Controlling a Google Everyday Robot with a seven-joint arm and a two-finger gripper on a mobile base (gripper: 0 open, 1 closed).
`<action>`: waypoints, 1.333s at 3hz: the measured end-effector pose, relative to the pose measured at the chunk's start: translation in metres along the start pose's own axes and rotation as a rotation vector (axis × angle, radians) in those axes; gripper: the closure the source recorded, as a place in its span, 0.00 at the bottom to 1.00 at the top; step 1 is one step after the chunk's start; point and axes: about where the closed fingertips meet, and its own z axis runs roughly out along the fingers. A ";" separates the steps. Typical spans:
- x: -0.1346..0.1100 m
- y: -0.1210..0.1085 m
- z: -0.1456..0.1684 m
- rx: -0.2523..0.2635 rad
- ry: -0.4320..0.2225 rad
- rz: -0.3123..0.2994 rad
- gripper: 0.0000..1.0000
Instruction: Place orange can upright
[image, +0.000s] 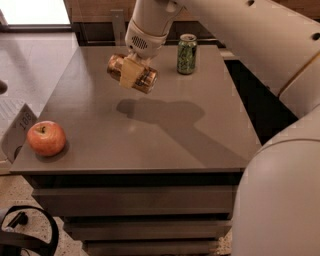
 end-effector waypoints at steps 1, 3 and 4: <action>-0.004 -0.001 -0.008 -0.024 -0.107 -0.036 1.00; -0.014 0.006 -0.002 -0.088 -0.295 -0.098 1.00; -0.017 0.009 0.003 -0.112 -0.373 -0.118 1.00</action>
Offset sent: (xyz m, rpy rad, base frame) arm -0.0024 0.0072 0.0180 0.3175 -0.0801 0.1394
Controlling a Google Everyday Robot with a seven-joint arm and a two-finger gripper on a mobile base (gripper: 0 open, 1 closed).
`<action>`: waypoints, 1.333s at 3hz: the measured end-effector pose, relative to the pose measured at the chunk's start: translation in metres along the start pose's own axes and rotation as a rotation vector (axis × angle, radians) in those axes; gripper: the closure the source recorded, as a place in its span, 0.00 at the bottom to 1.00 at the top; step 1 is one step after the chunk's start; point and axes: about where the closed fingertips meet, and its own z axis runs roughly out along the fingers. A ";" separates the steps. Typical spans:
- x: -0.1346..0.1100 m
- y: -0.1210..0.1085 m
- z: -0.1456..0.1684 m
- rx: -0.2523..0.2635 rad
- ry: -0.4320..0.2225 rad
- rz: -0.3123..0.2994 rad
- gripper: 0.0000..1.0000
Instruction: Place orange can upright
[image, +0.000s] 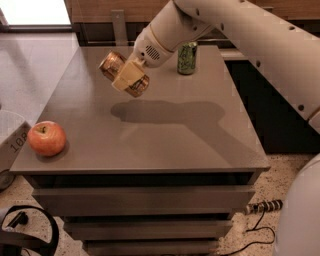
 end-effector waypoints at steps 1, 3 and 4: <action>0.001 0.000 0.010 -0.023 -0.071 -0.017 1.00; 0.007 0.009 0.025 -0.046 -0.225 -0.029 1.00; 0.007 0.009 0.031 -0.063 -0.291 -0.027 1.00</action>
Offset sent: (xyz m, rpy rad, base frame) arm -0.0045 0.0078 -0.0257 0.2483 -0.0336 0.0569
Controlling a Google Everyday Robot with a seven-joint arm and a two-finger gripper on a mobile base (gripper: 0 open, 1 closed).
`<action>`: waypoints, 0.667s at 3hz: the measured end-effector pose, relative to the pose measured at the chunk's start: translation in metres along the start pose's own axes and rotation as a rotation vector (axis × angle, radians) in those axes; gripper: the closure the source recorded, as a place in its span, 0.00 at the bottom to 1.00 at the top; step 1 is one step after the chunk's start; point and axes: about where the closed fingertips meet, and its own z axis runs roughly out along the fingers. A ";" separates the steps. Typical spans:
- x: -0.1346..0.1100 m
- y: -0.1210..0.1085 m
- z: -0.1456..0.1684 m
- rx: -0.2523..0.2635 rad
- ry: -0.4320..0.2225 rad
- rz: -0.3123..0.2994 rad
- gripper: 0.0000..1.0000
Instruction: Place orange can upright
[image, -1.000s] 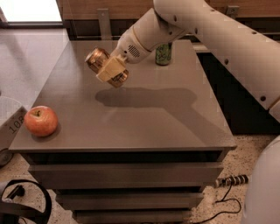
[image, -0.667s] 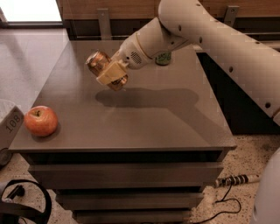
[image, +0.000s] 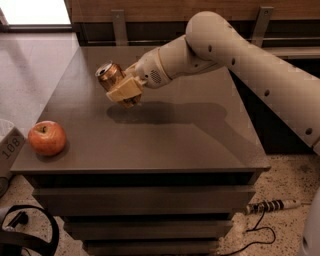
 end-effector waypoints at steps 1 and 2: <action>0.000 -0.003 0.008 -0.020 -0.058 0.009 1.00; 0.007 -0.008 0.018 -0.040 -0.094 0.032 1.00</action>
Offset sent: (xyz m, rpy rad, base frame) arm 0.0200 0.0114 -0.0281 0.1526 0.0641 0.0145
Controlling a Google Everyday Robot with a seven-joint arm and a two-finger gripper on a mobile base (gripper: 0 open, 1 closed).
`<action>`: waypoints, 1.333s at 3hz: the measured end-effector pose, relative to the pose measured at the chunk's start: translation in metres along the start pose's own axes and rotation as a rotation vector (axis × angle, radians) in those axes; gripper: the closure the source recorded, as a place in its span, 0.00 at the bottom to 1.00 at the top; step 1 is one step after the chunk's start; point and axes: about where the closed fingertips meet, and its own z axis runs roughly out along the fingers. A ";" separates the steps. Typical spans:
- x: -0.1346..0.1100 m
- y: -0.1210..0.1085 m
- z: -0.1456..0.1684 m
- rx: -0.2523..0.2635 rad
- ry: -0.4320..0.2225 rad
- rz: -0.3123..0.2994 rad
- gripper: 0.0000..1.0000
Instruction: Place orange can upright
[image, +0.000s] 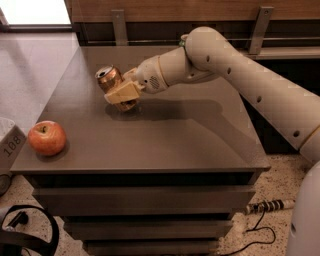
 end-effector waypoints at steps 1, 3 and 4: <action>0.015 -0.008 0.004 -0.008 -0.029 0.029 1.00; 0.016 -0.010 0.003 -0.009 -0.040 0.038 1.00; 0.015 -0.009 0.005 -0.013 -0.039 0.037 0.84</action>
Offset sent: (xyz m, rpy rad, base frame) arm 0.0227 -0.0208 -0.0539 0.1256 0.0663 -0.0576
